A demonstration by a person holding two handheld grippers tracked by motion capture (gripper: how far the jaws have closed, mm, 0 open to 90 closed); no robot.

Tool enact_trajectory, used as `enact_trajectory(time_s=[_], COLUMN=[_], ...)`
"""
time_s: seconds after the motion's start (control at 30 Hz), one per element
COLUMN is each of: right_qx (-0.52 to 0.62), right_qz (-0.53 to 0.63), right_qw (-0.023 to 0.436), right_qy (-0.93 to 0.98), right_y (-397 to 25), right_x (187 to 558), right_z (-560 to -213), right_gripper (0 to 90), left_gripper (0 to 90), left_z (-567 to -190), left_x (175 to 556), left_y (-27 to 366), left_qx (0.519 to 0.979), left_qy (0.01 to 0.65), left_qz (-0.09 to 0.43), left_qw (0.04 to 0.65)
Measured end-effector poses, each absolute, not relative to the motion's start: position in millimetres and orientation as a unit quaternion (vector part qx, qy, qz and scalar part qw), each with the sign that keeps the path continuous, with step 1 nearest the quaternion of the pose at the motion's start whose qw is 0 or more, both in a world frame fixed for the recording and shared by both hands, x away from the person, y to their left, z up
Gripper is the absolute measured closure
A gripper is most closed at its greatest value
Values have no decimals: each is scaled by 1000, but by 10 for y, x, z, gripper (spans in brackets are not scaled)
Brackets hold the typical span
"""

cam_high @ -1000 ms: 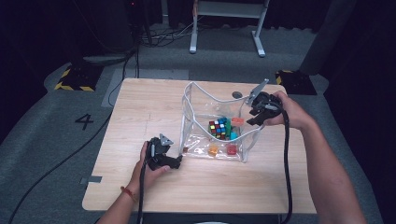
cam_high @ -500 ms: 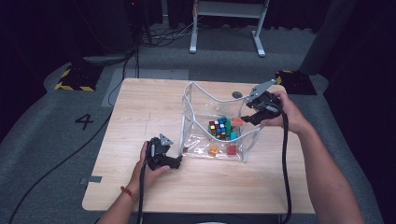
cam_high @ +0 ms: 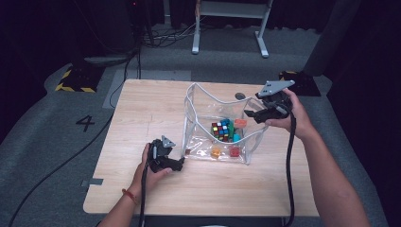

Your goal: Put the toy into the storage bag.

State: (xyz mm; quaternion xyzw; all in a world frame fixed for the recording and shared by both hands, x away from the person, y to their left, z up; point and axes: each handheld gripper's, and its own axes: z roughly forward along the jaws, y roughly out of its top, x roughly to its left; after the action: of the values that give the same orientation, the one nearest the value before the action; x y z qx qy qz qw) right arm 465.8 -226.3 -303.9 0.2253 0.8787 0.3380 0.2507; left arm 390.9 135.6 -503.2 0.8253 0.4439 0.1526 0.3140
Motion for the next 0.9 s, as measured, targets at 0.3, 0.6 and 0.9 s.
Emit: enact_trajectory(time_s=[0.3, 0.6, 0.9], right_qx=[245, 259, 273], right_qz=[359, 382, 399], right_qw=[278, 291, 295], right_qy=[857, 838, 824], right_y=[-2404, -2649, -2813], right_x=[4571, 4418, 4261], right_z=[-2962, -2912, -2941], right_gripper=[243, 243, 243], left_gripper=[4, 4, 4], left_z=[-5032, -5032, -5032], left_x=[3909, 3910, 3910], left_y=[1356, 1357, 1356], left_qx=[825, 825, 825], left_qy=[444, 444, 444], left_qz=[153, 153, 153], left_qw=[314, 314, 314])
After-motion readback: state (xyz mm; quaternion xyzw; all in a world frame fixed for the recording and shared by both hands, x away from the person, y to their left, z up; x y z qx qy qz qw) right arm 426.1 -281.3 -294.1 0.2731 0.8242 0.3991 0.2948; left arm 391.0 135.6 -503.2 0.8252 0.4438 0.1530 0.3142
